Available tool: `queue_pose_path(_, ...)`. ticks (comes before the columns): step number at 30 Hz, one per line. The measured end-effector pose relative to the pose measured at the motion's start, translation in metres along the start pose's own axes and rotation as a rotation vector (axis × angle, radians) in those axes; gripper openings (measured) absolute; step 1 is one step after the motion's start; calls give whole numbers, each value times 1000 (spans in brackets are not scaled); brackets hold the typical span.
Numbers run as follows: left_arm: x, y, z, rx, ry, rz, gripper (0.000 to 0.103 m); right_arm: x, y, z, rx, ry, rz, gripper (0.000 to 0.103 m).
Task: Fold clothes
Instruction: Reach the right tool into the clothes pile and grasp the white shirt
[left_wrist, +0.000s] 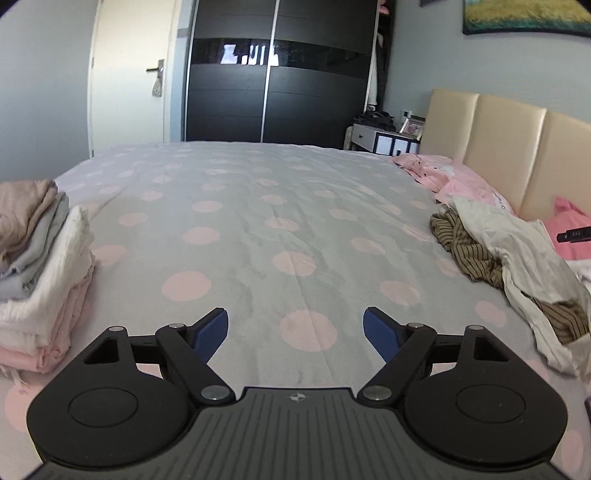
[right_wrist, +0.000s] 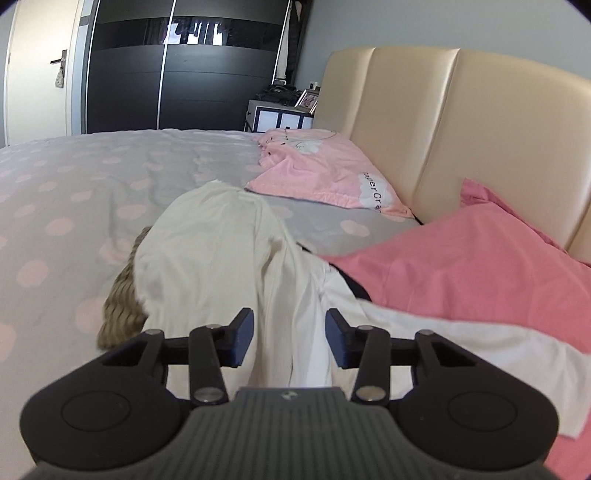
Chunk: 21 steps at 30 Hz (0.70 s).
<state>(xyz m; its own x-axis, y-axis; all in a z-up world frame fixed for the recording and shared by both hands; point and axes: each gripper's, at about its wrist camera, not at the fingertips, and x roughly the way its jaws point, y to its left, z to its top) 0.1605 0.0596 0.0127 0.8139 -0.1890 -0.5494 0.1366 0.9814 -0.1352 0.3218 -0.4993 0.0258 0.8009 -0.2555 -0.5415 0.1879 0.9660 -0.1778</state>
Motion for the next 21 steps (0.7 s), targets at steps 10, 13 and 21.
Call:
queue_pose_path(10, 22, -1, -9, -19, 83, -5, 81, 75, 0, 23, 40, 29, -3, 30)
queue_pose_path(13, 23, -3, -10, -13, 92, -4, 81, 87, 3, 29, 51, 18, -7, 29)
queue_pose_path(21, 25, -9, -14, 3, 113, -3, 81, 56, 11, 51, 20, -130, -200, 2)
